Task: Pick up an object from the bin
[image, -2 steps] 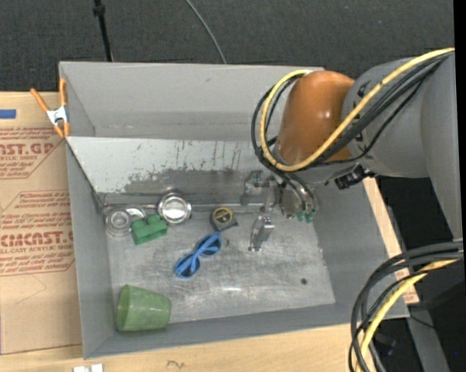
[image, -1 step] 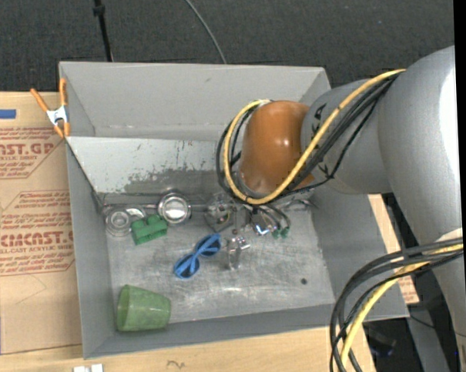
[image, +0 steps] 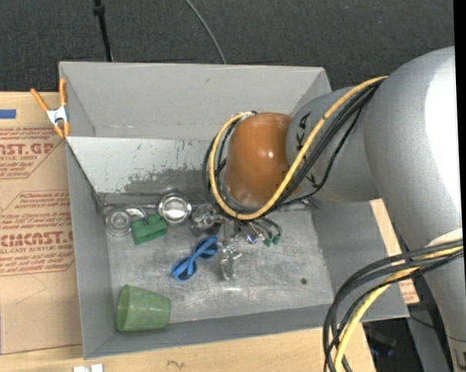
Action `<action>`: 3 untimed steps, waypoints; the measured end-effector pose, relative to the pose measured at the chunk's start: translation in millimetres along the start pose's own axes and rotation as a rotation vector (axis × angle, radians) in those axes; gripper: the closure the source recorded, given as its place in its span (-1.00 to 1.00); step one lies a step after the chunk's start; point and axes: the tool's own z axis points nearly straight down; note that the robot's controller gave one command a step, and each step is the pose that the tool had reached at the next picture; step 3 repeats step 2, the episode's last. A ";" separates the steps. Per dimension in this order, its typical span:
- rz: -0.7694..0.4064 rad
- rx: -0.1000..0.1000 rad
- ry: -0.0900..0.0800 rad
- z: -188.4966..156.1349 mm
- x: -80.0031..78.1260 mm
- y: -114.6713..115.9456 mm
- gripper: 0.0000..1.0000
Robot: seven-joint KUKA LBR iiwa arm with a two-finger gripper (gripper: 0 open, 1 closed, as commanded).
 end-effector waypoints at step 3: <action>-0.383 -0.003 0.001 -170.0 6.2 -10.4 1.00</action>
Offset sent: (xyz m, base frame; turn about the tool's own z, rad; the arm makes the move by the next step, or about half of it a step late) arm 0.0000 0.0000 0.0000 0.0000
